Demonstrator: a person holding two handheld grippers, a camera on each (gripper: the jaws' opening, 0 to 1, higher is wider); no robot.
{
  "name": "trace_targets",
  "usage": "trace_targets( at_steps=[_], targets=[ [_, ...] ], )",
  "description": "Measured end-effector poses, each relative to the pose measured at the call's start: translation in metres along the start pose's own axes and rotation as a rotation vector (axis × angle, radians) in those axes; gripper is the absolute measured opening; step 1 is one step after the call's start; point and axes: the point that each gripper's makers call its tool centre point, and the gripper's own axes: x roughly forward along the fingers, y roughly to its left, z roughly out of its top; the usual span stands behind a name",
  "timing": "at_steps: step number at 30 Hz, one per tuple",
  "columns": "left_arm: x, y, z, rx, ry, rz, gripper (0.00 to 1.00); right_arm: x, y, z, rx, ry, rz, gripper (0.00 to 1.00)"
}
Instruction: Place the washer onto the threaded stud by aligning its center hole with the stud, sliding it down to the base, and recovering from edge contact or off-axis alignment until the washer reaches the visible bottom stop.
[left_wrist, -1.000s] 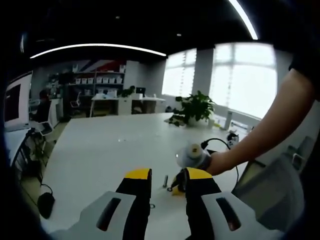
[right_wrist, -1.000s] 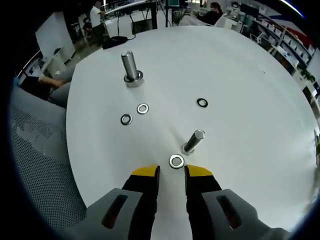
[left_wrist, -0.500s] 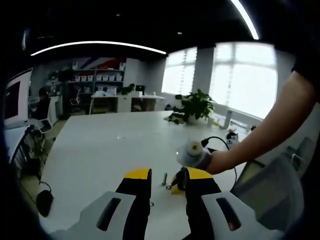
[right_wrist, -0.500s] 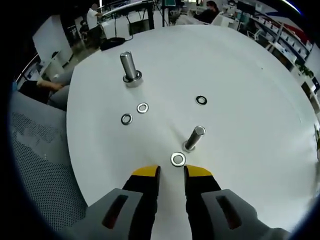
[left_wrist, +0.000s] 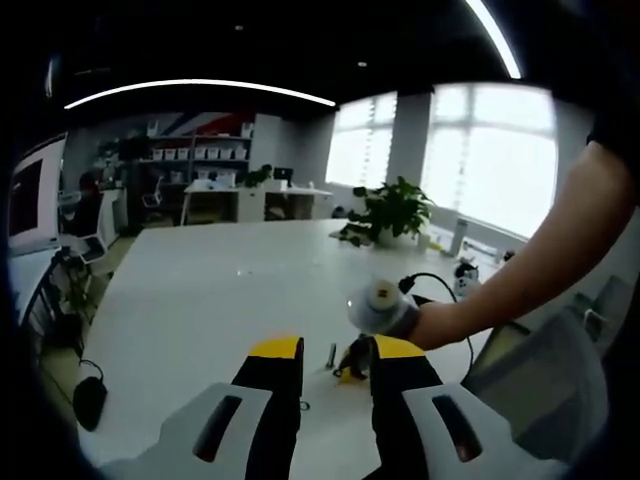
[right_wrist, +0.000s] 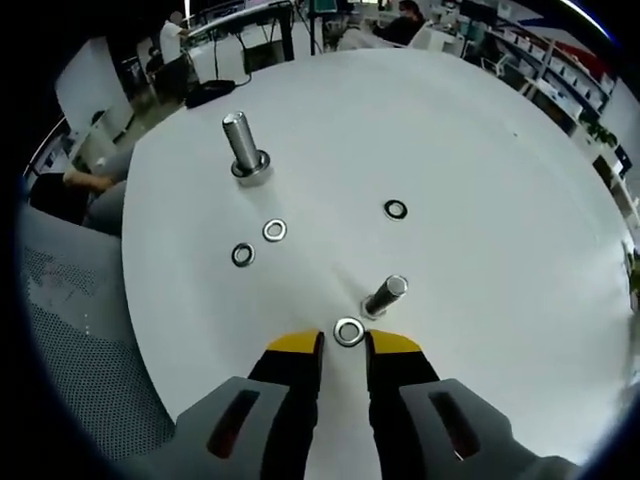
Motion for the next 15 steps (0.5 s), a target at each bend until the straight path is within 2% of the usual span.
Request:
trace_targets(
  at_steps=[7, 15],
  targets=[
    [-0.0003, 0.002, 0.0, -0.005, 0.0, 0.005, 0.24, -0.003, 0.0018, -0.0063, -0.023, 0.02, 0.017, 0.18],
    [-0.0015, 0.0028, 0.0013, -0.021, -0.011, 0.007, 0.25, -0.0001, 0.0038, 0.0024, -0.003, 0.008, 0.002, 0.21]
  ],
)
